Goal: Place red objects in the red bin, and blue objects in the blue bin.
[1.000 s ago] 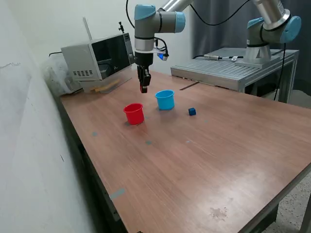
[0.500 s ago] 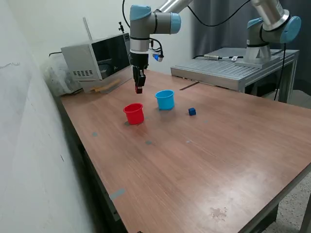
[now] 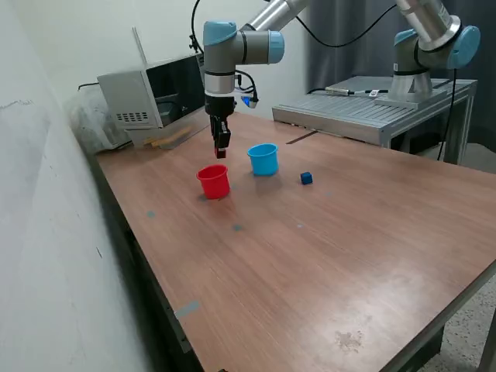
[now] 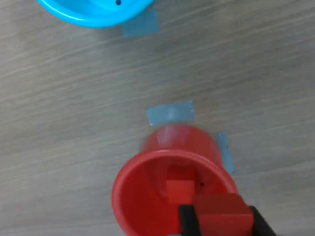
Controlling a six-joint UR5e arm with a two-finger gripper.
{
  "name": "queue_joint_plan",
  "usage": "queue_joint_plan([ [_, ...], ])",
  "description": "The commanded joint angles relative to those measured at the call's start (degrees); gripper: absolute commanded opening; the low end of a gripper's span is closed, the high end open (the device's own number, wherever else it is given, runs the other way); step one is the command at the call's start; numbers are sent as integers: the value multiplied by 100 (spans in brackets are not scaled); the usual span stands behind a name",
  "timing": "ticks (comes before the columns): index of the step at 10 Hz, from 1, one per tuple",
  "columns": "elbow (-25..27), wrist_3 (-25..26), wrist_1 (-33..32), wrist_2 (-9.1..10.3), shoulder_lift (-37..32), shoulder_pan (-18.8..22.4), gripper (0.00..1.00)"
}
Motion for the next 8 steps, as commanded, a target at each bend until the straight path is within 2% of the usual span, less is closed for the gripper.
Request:
queue_joint_plan([
  [1,-166,0,9,-6,207,-73,0],
  [8,-430,0,0,-6,418,-337,0],
])
